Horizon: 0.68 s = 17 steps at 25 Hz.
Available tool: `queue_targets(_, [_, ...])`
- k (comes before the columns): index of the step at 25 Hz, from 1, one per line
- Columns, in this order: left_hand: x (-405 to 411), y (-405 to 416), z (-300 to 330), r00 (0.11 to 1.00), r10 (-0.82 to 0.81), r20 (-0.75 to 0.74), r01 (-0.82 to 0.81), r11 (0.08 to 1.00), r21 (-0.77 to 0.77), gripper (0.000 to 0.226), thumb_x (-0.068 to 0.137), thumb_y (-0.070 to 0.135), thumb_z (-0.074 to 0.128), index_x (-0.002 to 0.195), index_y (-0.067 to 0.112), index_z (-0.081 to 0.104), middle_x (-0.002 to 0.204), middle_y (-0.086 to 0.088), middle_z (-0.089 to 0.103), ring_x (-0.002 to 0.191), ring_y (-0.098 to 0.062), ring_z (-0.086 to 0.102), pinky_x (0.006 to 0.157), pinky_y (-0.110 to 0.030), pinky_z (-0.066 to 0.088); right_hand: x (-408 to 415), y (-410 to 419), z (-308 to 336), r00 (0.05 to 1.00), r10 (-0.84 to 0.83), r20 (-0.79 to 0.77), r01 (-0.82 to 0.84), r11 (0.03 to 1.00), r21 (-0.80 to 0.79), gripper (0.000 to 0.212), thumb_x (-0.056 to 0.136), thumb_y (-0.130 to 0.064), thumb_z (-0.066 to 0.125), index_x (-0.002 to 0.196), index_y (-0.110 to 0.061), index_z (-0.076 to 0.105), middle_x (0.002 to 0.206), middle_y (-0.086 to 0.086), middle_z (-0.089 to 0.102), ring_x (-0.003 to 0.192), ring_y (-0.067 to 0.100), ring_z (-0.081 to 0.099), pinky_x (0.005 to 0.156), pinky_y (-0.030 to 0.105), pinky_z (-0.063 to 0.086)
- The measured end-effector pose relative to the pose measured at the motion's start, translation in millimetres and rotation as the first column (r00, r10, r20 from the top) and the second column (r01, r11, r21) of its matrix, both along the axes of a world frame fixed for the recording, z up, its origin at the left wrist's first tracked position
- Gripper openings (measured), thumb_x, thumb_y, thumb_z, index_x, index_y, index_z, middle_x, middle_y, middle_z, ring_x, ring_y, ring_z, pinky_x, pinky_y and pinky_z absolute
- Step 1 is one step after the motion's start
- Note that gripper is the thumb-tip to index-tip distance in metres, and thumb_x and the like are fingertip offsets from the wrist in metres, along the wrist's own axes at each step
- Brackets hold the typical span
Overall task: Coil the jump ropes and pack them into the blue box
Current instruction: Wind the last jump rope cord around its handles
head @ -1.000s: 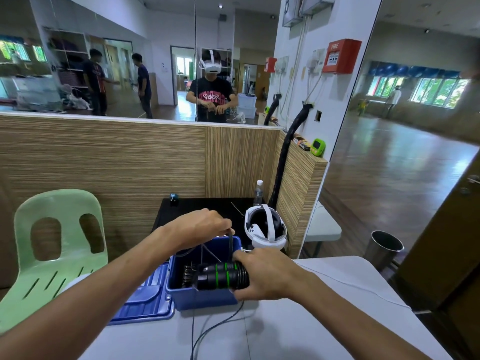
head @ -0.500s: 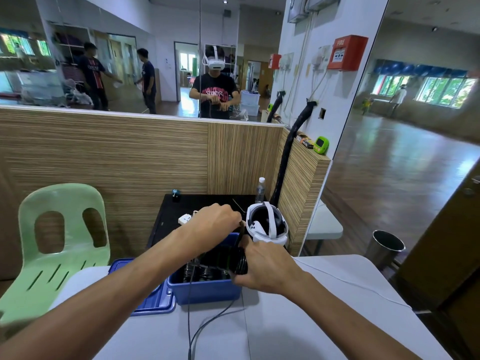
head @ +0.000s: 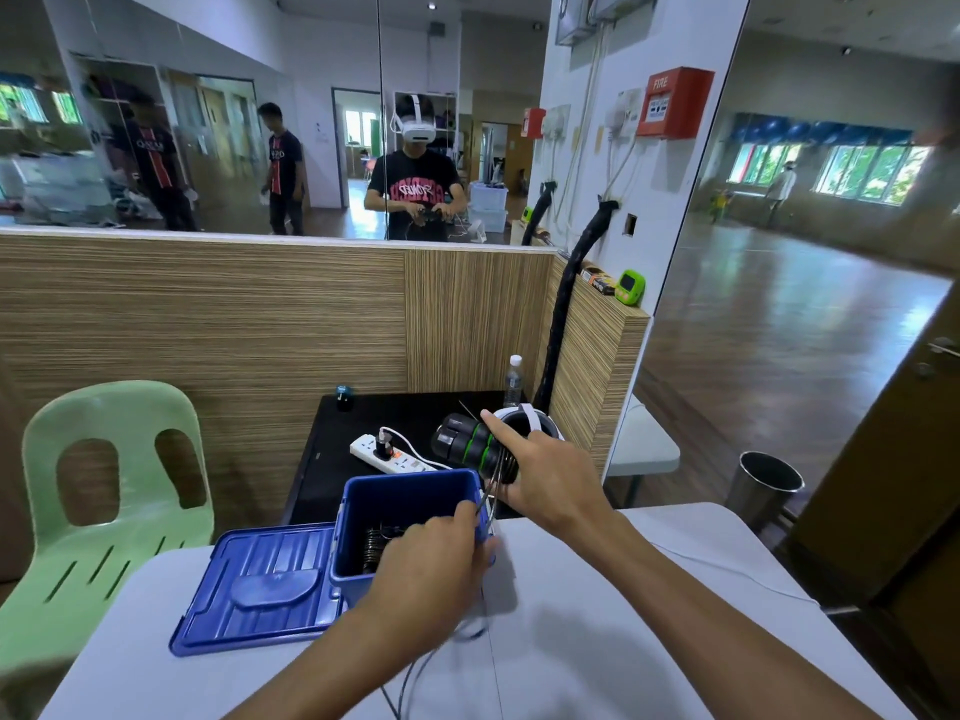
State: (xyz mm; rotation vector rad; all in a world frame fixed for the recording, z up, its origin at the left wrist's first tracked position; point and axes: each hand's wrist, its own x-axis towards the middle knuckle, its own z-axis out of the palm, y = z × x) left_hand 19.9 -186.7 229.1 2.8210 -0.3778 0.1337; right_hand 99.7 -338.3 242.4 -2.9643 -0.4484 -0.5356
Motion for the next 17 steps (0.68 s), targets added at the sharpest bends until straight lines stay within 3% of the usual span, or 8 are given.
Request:
queue_targets(2, [8, 1, -1, 0.985, -0.031, -0.167, -0.037, 0.921, -0.389, 0.032, 0.093, 0.052, 0.049, 0.097, 0.02, 0.055, 0.084, 0.004, 0.067, 0.075, -0.01, 0.062, 0.069, -0.028, 0.05, 0, 3, 3, 1.0, 0.014, 0.027, -0.013, 1.0, -0.009, 0.079, 0.089, -0.059, 0.055, 0.153, -0.048, 0.009, 0.095, 0.005, 0.058, 0.082, 0.027, 0.061, 0.064, 0.036, 0.046])
queue_targets(4, [20, 5, 5, 0.98, -0.034, -0.198, -0.086, 0.821, -0.565, 0.024, 0.091, 0.046, 0.057, 0.092, 0.022, 0.06, 0.081, 0.007, 0.067, 0.072, -0.003, 0.061, 0.065, -0.022, 0.048, -2, 7, 5, 0.999, 0.023, 0.036, -0.023, 1.0, -0.016, 0.083, 0.088, -0.049, 0.059, 0.153, -0.047, 0.008, 0.095, 0.005, 0.057, 0.083, 0.027, 0.06, 0.063, 0.035, 0.045])
queue_targets(7, [25, 2, 7, 0.99, -0.02, -0.137, -0.077, 0.742, -0.666, 0.023, 0.089, 0.046, 0.06, 0.09, 0.025, 0.067, 0.081, 0.01, 0.072, 0.078, -0.002, 0.066, 0.069, -0.021, 0.052, -3, 8, 9, 0.999, 0.015, 0.035, -0.013, 0.998, -0.066, 0.089, 0.087, -0.048, 0.063, 0.154, -0.044, 0.005, 0.1, 0.006, 0.057, 0.087, 0.026, 0.059, 0.064, 0.034, 0.045])
queue_targets(9, [24, -2, 5, 0.995, -0.011, -0.103, -0.067, 0.692, -0.718, 0.022, 0.093, 0.037, 0.059, 0.085, 0.019, 0.068, 0.078, 0.004, 0.073, 0.076, -0.007, 0.068, 0.071, -0.028, 0.056, -3, 6, 10, 0.999, 0.007, 0.035, -0.005, 0.997, -0.079, 0.091, 0.087, -0.047, 0.063, 0.155, -0.042, 0.002, 0.104, 0.006, 0.057, 0.086, 0.025, 0.058, 0.062, 0.033, 0.042])
queue_targets(11, [21, -8, 7, 0.984, -0.087, -0.158, -0.082, 0.565, -0.821, 0.027, 0.098, 0.026, 0.052, 0.089, 0.004, 0.063, 0.071, -0.003, 0.069, 0.065, -0.018, 0.066, 0.069, -0.037, 0.058, -4, 5, 8, 1.0, 0.006, 0.024, -0.004, 0.997, -0.077, 0.09, 0.089, -0.04, 0.061, 0.155, -0.039, 0.001, 0.106, 0.007, 0.057, 0.082, 0.023, 0.054, 0.061, 0.033, 0.04])
queue_targets(12, [19, -12, 8, 0.969, -0.15, -0.194, -0.105, 0.462, -0.881, 0.028, 0.101, 0.022, 0.047, 0.095, -0.002, 0.059, 0.065, -0.004, 0.062, 0.055, -0.017, 0.058, 0.06, -0.034, 0.056, -4, 5, 7, 1.0, 0.011, 0.019, -0.009, 0.997, -0.073, 0.089, 0.09, -0.04, 0.06, 0.156, -0.038, 0.0, 0.107, 0.007, 0.057, 0.083, 0.023, 0.055, 0.062, 0.033, 0.041])
queue_targets(14, [14, -18, 10, 0.964, -0.162, -0.209, -0.14, 0.357, -0.924, 0.031, 0.103, 0.021, 0.04, 0.098, -0.005, 0.056, 0.058, 0.002, 0.046, 0.046, -0.008, 0.038, 0.044, -0.02, 0.038, -3, 4, 5, 0.999, 0.029, 0.028, -0.027, 0.997, -0.067, 0.085, 0.092, -0.047, 0.056, 0.156, -0.035, 0.003, 0.11, 0.007, 0.057, 0.088, 0.025, 0.059, 0.064, 0.034, 0.044])
queue_targets(17, [9, -20, 7, 0.979, -0.106, -0.173, -0.125, 0.359, -0.925, 0.037, 0.104, 0.027, 0.036, 0.086, 0.002, 0.056, 0.052, 0.008, 0.037, 0.045, -0.005, 0.028, 0.042, -0.017, 0.026, 4, -1, 9, 1.0, -0.021, 0.017, 0.02, 1.0, 0.015, 0.082, 0.087, -0.055, 0.057, 0.155, -0.036, 0.017, 0.11, 0.007, 0.062, 0.093, 0.029, 0.063, 0.069, 0.036, 0.051])
